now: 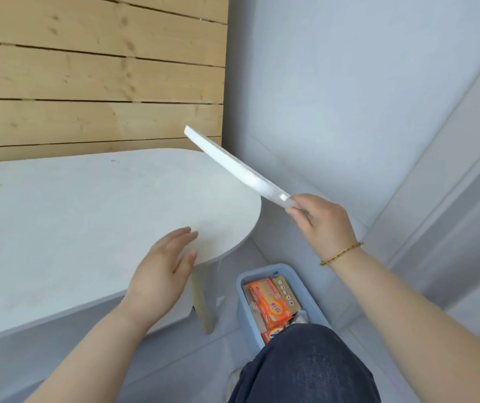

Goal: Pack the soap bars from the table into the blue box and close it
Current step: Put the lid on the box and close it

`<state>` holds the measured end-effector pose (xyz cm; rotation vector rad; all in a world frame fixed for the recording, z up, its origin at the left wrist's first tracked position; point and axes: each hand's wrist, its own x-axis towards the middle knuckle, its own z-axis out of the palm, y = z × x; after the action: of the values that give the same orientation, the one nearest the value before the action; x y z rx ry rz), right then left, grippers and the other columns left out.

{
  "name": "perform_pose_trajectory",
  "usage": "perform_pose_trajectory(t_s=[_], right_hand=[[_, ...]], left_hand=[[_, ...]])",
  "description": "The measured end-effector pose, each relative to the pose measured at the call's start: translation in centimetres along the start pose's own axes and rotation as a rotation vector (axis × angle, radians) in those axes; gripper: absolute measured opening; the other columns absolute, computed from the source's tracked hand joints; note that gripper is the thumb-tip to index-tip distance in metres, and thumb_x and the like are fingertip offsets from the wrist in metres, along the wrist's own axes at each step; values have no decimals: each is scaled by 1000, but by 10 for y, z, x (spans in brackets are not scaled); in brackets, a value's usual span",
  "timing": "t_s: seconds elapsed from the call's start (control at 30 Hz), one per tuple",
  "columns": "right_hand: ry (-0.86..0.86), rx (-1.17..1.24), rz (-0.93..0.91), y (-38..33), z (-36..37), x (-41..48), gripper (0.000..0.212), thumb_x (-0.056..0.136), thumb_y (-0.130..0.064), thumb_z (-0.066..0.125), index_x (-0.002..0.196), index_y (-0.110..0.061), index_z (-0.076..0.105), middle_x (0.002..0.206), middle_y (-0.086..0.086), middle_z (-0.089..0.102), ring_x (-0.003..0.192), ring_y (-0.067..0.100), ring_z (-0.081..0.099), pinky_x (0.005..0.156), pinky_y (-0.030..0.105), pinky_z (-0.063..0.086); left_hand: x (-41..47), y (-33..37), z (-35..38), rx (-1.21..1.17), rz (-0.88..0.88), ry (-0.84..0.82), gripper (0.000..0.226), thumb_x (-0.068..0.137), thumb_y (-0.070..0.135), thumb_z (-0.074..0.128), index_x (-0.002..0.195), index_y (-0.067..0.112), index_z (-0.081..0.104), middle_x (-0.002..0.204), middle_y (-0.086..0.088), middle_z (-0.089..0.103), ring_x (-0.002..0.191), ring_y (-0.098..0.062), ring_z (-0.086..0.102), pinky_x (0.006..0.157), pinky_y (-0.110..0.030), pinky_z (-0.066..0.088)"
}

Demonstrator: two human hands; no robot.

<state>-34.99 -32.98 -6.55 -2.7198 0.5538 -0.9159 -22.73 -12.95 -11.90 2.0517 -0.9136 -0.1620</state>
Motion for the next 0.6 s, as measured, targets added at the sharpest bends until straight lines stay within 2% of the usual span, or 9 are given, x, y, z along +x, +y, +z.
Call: perform_pose_trajectory(t_s=[0.1,0.17,0.23,0.27,0.3,0.37,0.43,0.5,0.6], right_hand=[[68,166,169,16,-29,-30,30,85,-3,57,61,-23,58,54,-2,50,57,9,44,56,15,32],[104,324,327,29,-38,-50,25,85,-5,57,60,-8,58,54,13,50,54,16,40,60,20,34],[163,506,480,41,-46,-71,15,85,-6,57,73,-4,66,77,29,64,62,23,54,63,19,40],[180,567,533,46,-47,-80,17,85,-6,56,74,-11,68,80,27,66,61,13,57,62,13,42],[188,608,585,52,-47,-90,18,85,-5,56,73,-11,68,79,27,63,60,6,53,59,10,41],[210,697,683,64,-47,-106,18,85,-5,56,74,8,60,69,34,47,64,11,45,59,20,39],[236,813,782,78,-40,-124,21,86,-4,54,79,16,56,63,25,45,70,15,45,66,27,40],[228,956,886,87,-29,-140,16,87,-2,51,80,4,63,65,13,62,72,14,58,73,27,50],[233,1174,1015,99,-5,-156,19,89,-1,47,82,-7,64,68,-6,73,65,5,68,64,17,57]], left_hand=[[-2,32,24,-295,-15,-113,24,93,15,42,103,23,63,98,24,57,95,8,51,77,5,32],[-3,47,50,-366,-77,-259,24,94,16,41,102,16,64,91,12,62,92,-3,57,80,-8,38],[-4,59,80,-370,-146,-403,26,95,19,39,107,13,61,94,2,62,94,-12,56,86,-23,41],[-5,63,94,-388,-192,-476,26,96,21,38,108,13,59,98,-1,60,95,-14,56,88,-27,43],[-5,67,107,-422,-246,-541,27,96,24,36,111,13,56,101,-4,58,97,-15,55,89,-28,43],[-1,69,128,-520,-387,-599,36,97,29,33,123,8,47,107,-7,54,102,-18,52,89,-28,42],[7,66,148,-627,-537,-611,42,97,32,32,129,5,40,117,-11,51,110,-22,51,90,-30,41],[16,57,167,-732,-659,-615,44,96,34,35,131,7,38,131,-13,47,113,-25,50,90,-35,41],[24,37,194,-914,-821,-551,42,94,30,42,129,7,40,122,-14,53,97,-26,55,85,-36,45]])
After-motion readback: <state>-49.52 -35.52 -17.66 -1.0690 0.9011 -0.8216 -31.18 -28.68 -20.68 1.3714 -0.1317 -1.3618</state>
